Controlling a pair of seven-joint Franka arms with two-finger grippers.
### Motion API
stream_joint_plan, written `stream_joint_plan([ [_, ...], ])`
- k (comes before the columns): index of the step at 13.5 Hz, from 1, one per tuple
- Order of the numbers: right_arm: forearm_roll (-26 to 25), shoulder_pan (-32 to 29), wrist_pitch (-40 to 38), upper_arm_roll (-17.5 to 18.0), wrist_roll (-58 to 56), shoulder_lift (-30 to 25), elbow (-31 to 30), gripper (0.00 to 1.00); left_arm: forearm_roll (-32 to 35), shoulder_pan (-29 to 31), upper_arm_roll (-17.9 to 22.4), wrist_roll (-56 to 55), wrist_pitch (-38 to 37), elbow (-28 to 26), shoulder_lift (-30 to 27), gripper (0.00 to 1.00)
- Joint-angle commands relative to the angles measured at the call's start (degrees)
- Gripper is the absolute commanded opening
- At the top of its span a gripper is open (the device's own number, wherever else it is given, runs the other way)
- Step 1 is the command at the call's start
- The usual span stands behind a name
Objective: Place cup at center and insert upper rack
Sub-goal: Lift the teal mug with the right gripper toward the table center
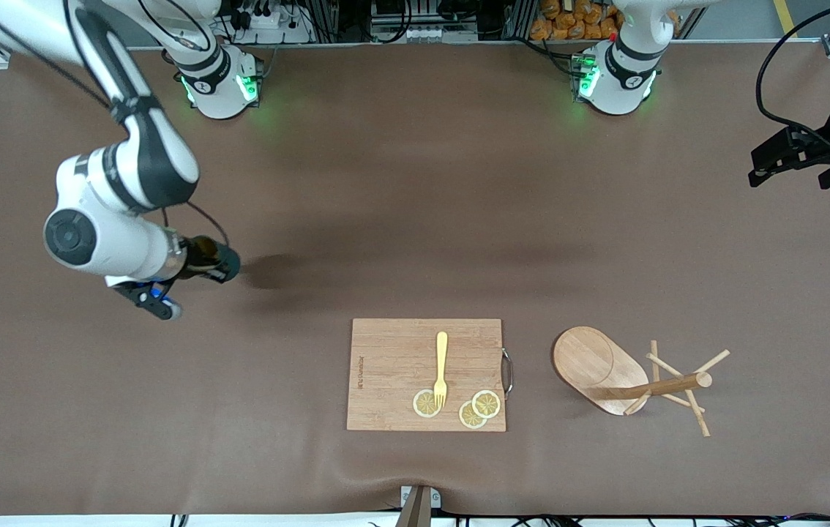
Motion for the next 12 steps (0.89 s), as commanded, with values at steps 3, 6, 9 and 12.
stream_joint_plan([
  [3, -0.97, -0.12, 0.61, 15.36, 15.87, 0.15, 4.62, 0.0, -0.73, 0.47, -0.12, -0.49, -0.58, 0.17, -0.59, 1.0],
  [6, -2.72, 6.97, 2.9, 18.73, 19.48, 0.15, 8.2, 0.0, -0.91, 0.3, -0.29, -0.58, -0.67, 0.17, -0.59, 1.0],
  [9, -7.56, 15.41, 3.08, 18.64, 22.21, 1.38, 11.21, 0.0, -0.91, 0.39, -0.29, -0.58, -0.58, 0.08, -0.41, 1.0],
  [12, -10.89, 23.94, 5.1, 17.77, 30.97, 5.76, 16.55, 0.0, -0.91, 0.47, -0.29, -0.4, -0.58, -0.01, -0.06, 1.0],
])
